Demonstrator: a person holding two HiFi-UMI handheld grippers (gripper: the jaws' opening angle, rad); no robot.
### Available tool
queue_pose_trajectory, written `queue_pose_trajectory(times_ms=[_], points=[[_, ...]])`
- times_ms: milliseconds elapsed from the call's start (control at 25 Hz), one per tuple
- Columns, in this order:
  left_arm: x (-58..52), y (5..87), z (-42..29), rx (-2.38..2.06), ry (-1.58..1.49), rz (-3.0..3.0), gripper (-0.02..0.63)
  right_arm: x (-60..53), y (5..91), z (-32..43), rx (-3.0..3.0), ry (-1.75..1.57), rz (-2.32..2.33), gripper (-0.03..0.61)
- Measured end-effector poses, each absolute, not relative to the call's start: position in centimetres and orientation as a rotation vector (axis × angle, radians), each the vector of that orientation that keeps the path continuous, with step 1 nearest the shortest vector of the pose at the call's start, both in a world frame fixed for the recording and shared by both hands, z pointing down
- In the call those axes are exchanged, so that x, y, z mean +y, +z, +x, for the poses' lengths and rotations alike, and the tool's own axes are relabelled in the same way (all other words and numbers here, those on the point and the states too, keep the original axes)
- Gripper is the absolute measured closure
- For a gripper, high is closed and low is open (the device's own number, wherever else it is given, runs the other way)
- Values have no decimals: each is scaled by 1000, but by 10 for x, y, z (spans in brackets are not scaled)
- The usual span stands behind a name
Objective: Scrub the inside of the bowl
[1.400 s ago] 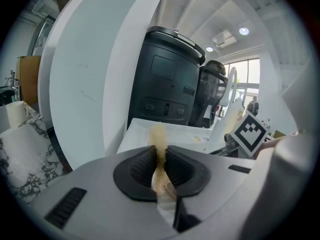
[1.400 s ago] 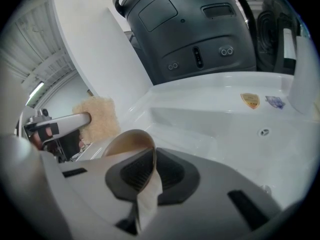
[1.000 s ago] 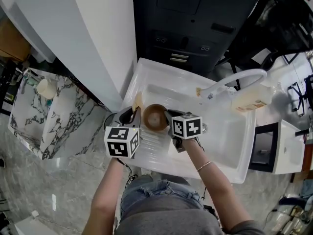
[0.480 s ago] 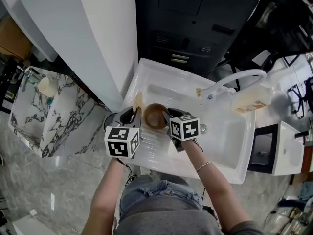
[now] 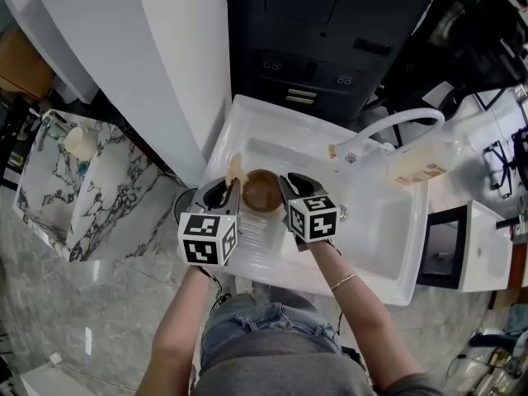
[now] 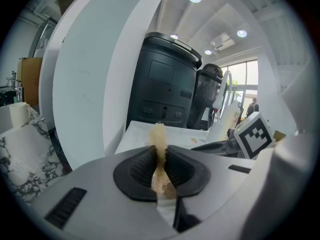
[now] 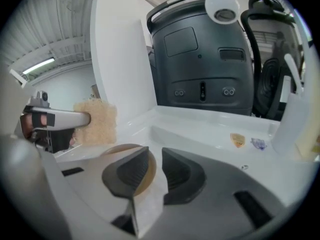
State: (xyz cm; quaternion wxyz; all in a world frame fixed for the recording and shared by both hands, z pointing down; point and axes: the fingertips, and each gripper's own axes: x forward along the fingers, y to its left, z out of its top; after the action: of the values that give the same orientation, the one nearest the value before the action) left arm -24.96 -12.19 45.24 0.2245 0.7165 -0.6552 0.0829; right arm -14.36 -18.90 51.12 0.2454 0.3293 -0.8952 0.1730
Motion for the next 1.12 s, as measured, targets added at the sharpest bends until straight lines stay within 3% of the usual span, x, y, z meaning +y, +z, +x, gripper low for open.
queue_pose_trajectory(times_ms=[1120], points=[[-94,394,-213,-1836,185,2268,569,-136,403,-108,-2695,274,1117,549]])
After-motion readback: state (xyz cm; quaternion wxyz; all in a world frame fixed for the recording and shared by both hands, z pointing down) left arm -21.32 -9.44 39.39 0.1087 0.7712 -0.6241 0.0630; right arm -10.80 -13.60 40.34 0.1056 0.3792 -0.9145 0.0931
